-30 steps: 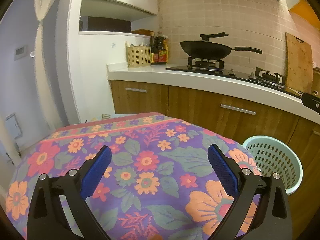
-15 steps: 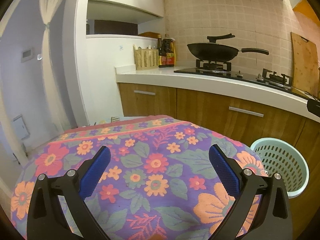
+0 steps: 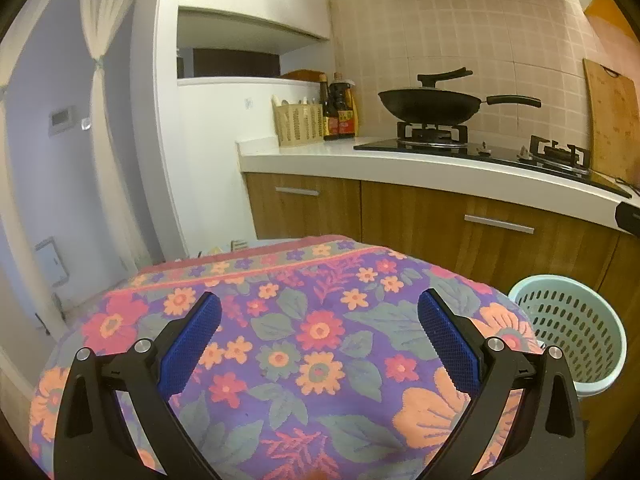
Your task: Collect trash
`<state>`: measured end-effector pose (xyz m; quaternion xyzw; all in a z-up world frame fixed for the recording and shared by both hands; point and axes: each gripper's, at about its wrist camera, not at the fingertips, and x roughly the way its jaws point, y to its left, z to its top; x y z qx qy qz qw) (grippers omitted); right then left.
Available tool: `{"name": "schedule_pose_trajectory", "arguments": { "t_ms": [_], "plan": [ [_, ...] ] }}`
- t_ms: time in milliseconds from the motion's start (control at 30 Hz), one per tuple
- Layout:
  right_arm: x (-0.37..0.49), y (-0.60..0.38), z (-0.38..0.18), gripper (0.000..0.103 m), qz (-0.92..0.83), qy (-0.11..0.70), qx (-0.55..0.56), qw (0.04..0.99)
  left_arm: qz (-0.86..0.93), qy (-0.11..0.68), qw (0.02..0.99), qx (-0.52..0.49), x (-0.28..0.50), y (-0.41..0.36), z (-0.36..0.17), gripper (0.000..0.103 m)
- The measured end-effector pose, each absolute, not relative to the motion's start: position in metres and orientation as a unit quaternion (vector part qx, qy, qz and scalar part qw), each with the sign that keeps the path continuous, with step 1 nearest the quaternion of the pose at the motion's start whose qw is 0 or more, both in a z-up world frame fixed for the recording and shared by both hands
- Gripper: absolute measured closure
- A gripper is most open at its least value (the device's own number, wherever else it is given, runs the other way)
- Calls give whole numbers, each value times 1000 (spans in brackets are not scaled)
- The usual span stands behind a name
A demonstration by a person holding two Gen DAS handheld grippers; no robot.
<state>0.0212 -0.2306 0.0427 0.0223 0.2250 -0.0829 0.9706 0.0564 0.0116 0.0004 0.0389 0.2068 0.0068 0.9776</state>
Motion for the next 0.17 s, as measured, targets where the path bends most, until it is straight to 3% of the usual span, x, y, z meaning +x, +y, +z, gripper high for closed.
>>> {"name": "schedule_pose_trajectory", "arguments": {
  "t_ms": [167],
  "plan": [
    [22,-232,40,28,-84,228,24,970,-4,210,977,31,57,14,0,7]
  ]
}}
